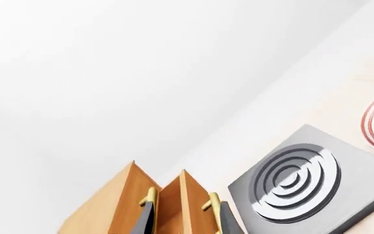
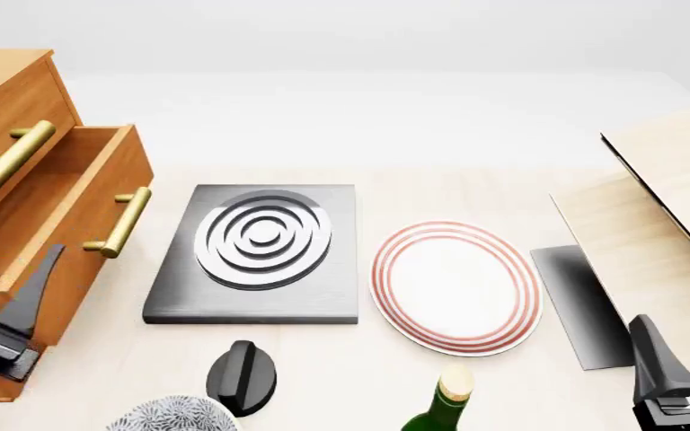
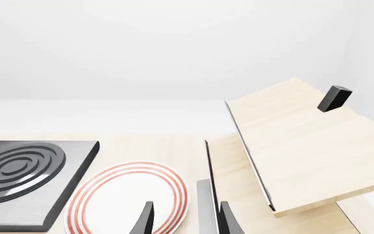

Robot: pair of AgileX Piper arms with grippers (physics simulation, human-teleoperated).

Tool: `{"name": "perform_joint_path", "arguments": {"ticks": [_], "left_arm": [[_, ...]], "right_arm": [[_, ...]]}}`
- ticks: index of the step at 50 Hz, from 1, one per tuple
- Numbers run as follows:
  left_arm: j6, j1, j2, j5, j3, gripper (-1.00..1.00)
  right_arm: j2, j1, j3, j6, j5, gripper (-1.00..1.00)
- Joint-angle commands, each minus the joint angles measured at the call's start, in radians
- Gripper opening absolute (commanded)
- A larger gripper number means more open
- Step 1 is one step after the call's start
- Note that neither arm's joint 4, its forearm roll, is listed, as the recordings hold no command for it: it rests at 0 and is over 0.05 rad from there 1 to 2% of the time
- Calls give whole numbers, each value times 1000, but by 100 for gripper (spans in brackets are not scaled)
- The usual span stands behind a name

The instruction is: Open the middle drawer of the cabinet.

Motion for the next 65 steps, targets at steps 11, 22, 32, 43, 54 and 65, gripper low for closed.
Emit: {"name": "perform_joint_path", "arguments": {"ticks": [11, 22, 32, 43, 54, 65], "left_arm": [[-232, 61, 5, 241, -229, 100], [-299, 116, 42, 307, -290, 100], [-354, 123, 86, 342, -314, 100], [-416, 130, 131, 380, -339, 100], [-475, 125, 168, 371, -321, 100], [-500, 146, 203, 337, -294, 100]], "right_arm": [[-2, 2, 0, 2, 0, 100], [-2, 2, 0, 2, 0, 100], [-2, 2, 0, 2, 0, 100], [-2, 2, 0, 2, 0, 100], [-2, 2, 0, 3, 0, 100], [-2, 2, 0, 3, 0, 100]]}}
